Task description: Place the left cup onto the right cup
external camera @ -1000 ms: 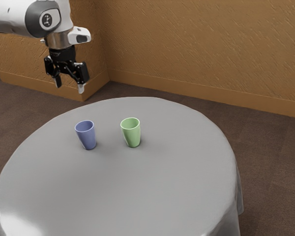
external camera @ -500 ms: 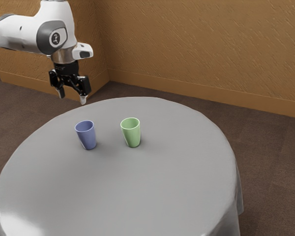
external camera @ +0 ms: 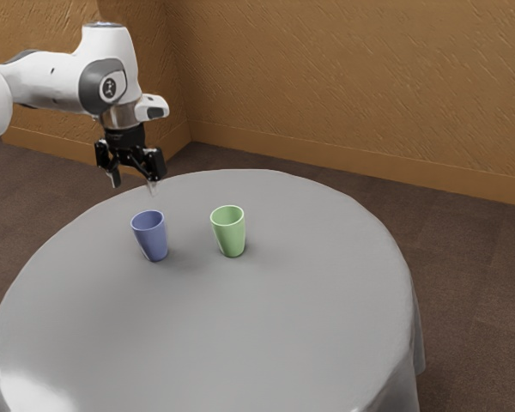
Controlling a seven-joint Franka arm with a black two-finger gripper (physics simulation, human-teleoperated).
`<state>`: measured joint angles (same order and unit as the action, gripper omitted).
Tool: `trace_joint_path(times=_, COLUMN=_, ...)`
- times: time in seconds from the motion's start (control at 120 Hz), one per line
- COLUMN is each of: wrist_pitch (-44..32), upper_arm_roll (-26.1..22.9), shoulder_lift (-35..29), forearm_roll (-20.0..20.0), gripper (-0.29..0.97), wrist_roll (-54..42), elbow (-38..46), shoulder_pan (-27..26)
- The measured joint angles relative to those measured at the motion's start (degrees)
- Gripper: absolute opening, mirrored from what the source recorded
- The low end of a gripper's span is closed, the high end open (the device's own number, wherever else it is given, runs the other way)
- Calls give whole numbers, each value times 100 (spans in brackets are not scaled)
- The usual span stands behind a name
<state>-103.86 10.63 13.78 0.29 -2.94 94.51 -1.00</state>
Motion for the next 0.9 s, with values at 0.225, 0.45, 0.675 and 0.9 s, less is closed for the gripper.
trace_joint_path(times=0.225, wrist_pitch=-36, upper_arm_roll=8, shoulder_lift=234, forearm_roll=-82, gripper=68, wrist_roll=309, elbow=-161, shoulder_pan=146)
trace_joint_path(times=0.45, wrist_pitch=-72, upper_arm_roll=9, shoulder_lift=529, forearm_roll=-91, gripper=68, wrist_roll=598, elbow=-476, shoulder_pan=257)
trace_joint_path(times=0.675, wrist_pitch=-94, upper_arm_roll=9, shoulder_lift=702, forearm_roll=-90, gripper=68, wrist_roll=878, elbow=-664, shoulder_pan=362)
trace_joint_path(times=0.9, wrist_pitch=-113, upper_arm_roll=9, shoulder_lift=860, forearm_roll=-94, gripper=68, wrist_roll=1077, elbow=-737, shoulder_pan=535)
